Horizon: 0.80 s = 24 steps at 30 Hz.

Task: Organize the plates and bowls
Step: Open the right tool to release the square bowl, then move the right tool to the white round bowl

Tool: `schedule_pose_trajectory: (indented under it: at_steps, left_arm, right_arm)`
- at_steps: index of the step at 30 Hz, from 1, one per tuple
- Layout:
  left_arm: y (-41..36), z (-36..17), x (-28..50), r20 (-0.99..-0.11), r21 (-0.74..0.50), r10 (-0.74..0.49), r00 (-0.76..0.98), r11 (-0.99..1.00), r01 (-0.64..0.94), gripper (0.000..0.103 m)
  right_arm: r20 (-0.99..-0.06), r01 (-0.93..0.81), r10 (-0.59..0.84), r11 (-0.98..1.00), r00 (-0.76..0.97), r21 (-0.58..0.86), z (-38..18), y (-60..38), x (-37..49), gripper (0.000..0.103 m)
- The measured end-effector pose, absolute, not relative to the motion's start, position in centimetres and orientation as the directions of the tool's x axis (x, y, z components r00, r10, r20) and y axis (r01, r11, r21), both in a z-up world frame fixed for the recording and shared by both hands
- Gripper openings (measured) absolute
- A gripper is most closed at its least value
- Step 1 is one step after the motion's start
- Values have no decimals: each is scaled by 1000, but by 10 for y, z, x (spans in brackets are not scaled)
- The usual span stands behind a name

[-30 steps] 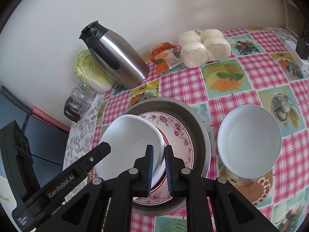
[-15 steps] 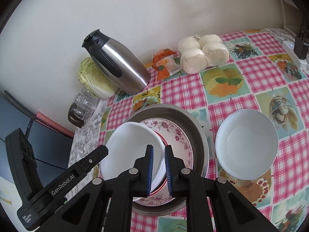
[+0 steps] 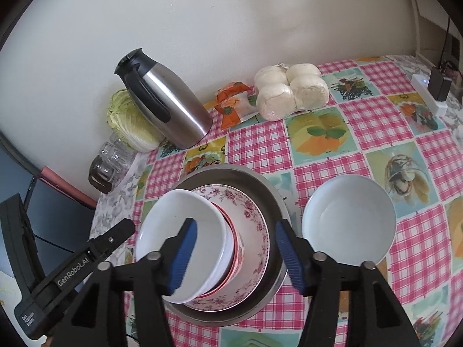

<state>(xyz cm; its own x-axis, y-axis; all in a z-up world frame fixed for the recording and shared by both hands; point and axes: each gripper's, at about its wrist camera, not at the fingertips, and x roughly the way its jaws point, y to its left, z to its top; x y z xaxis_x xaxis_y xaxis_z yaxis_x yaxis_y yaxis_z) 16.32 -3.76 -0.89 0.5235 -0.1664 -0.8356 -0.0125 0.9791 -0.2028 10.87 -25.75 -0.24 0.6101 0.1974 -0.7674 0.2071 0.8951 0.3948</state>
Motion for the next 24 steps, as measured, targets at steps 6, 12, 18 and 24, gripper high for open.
schedule_pose_trajectory:
  at_steps: [6,12,18,24]
  left_arm:
    - [-38,-8,160,-838,-180,-132,530,983,-39,77]
    - [-41,-4,154,-830,-173,-112,547,983,-60,77]
    - [-48,1,148,-810,-129,-55,584,988,-85,99]
    - [-60,6,142,-792,-107,-35,610,991,-82,99]
  right_arm:
    - [-768,196,160,916,619,349,0,-255,104,83]
    - [-762,202,124,926,635,319,5,-261,96,96]
    - [-755,203,110,929,647,309,6,-271,89,103]
    - [-747,209,82,935,660,287,9,-285,82,103]
